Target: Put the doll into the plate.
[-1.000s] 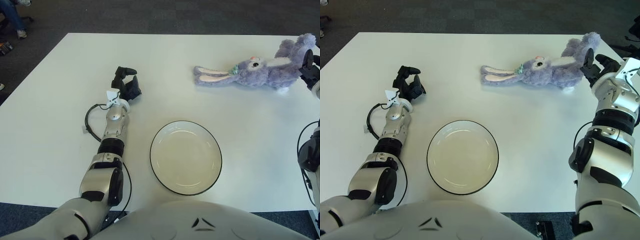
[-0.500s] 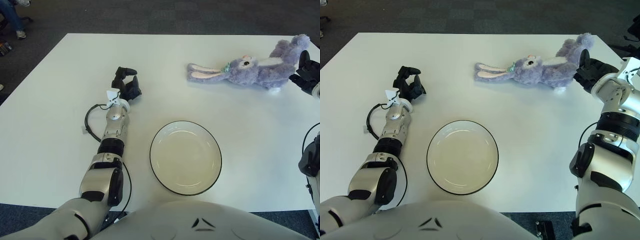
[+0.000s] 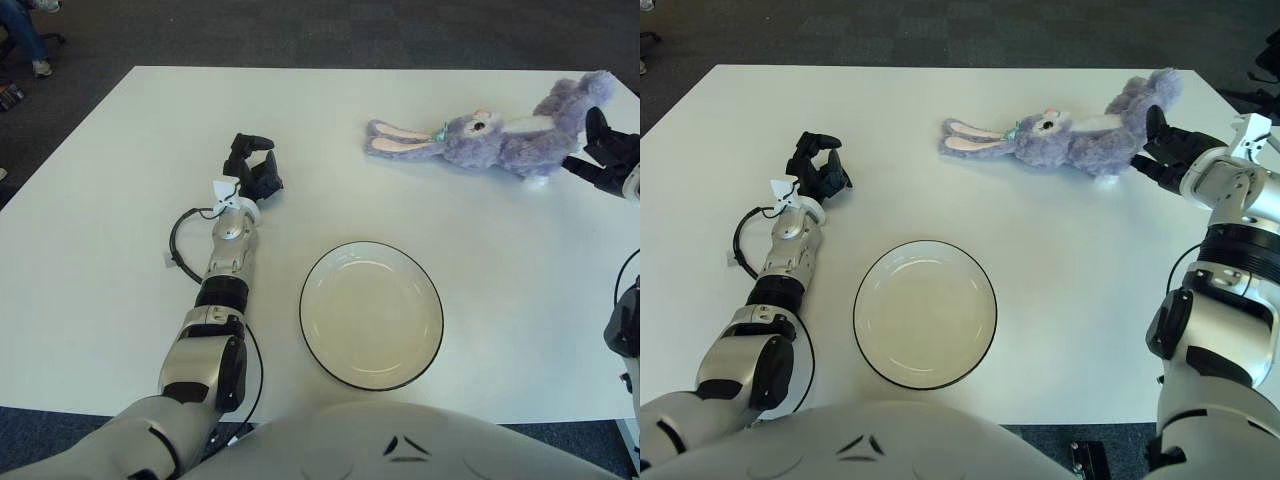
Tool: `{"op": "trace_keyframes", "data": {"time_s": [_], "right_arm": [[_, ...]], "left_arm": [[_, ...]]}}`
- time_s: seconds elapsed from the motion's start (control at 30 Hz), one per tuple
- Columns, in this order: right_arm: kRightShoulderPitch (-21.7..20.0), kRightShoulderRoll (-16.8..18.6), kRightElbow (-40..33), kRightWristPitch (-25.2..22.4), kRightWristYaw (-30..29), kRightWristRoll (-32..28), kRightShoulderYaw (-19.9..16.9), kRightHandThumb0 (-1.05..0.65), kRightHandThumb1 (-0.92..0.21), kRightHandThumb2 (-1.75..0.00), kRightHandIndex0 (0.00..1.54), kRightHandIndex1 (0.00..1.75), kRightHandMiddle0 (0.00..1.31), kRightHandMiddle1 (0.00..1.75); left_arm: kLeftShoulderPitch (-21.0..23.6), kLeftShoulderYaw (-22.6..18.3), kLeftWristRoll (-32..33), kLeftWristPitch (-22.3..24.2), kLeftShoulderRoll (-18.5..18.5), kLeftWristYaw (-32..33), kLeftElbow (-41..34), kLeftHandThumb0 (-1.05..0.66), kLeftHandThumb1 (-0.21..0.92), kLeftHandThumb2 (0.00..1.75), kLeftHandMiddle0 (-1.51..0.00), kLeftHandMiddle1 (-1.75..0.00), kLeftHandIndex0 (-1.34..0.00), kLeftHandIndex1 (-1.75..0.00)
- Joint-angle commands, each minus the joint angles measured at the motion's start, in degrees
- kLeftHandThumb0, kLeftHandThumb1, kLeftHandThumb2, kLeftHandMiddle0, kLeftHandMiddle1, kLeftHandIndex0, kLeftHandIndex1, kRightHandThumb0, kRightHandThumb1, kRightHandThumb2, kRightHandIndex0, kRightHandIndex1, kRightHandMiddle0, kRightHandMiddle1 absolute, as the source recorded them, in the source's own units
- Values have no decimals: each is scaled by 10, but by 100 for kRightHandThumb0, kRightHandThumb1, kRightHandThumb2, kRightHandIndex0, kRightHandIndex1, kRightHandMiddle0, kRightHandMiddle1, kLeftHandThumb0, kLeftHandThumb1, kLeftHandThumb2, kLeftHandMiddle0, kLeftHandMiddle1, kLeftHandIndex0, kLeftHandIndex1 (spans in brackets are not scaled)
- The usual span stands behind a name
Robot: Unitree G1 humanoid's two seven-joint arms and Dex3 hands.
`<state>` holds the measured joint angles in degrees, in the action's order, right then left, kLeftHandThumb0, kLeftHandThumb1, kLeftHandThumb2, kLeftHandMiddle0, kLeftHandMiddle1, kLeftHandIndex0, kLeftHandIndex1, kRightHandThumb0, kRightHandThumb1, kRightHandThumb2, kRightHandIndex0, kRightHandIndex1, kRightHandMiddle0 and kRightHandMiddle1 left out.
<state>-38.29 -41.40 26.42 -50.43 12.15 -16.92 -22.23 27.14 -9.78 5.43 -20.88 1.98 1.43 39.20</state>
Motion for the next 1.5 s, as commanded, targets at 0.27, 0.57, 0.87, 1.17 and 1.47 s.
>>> {"op": "trace_keyframes", "data": {"time_s": [0.27,0.57,0.87,1.17,1.47], "right_arm": [[48,-41,-24,63,112,20,57,-55,-57,-70,29,49,0,40],[53,-38,-24,80,121,29,52,-51,-56,-73,28,66,0,50],[51,-37,-14,87,119,31,48,-47,-52,-78,28,80,0,59],[54,-61,-3,108,133,66,80,-48,-52,-80,30,85,0,62],[76,-87,1,175,156,116,112,-51,-63,-74,29,82,0,62]], "left_arm": [[-10,2,0,11,-3,0,5,-40,60,95,-104,-175,-39,-175],[-11,3,-1,14,-2,-1,3,-40,61,95,-105,-175,-39,-175],[-12,4,0,16,-3,-1,0,-39,61,94,-106,-175,-39,-174],[-13,5,1,16,-3,-2,-3,-40,60,94,-107,-175,-39,-174],[-14,6,1,15,-4,-2,-5,-40,60,95,-107,-175,-39,-175]]}}
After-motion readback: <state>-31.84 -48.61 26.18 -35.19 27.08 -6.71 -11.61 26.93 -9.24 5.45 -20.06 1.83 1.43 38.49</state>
